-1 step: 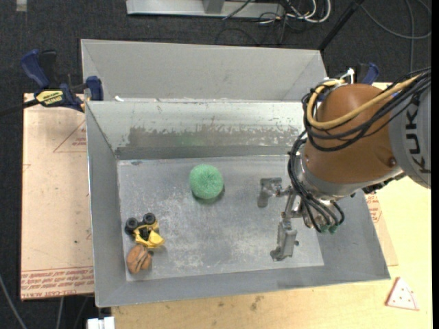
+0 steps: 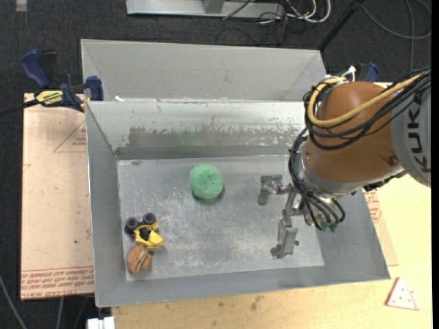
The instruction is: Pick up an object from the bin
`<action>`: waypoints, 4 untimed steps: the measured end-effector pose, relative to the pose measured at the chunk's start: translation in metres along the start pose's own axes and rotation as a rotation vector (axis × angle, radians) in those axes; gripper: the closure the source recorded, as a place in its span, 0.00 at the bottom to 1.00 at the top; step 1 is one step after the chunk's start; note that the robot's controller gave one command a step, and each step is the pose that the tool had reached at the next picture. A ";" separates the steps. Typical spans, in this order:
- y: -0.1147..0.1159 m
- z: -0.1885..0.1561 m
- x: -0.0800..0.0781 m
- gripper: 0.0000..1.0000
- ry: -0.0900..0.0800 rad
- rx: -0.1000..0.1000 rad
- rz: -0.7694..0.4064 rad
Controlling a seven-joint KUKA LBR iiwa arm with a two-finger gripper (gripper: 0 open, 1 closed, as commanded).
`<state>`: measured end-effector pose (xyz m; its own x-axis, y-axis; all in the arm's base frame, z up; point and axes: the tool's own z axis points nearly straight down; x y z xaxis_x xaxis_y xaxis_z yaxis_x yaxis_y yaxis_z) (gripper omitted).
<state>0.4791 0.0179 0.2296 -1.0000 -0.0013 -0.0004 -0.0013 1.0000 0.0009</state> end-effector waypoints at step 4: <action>0.107 0.097 -0.136 0.00 -0.005 -0.002 -0.066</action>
Offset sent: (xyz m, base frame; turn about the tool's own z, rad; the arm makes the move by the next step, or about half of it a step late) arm 0.0607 0.0572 -0.0785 0.0011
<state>0.6153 0.1250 0.1323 -0.9977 -0.0677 -0.0059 -0.0677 0.9977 0.0027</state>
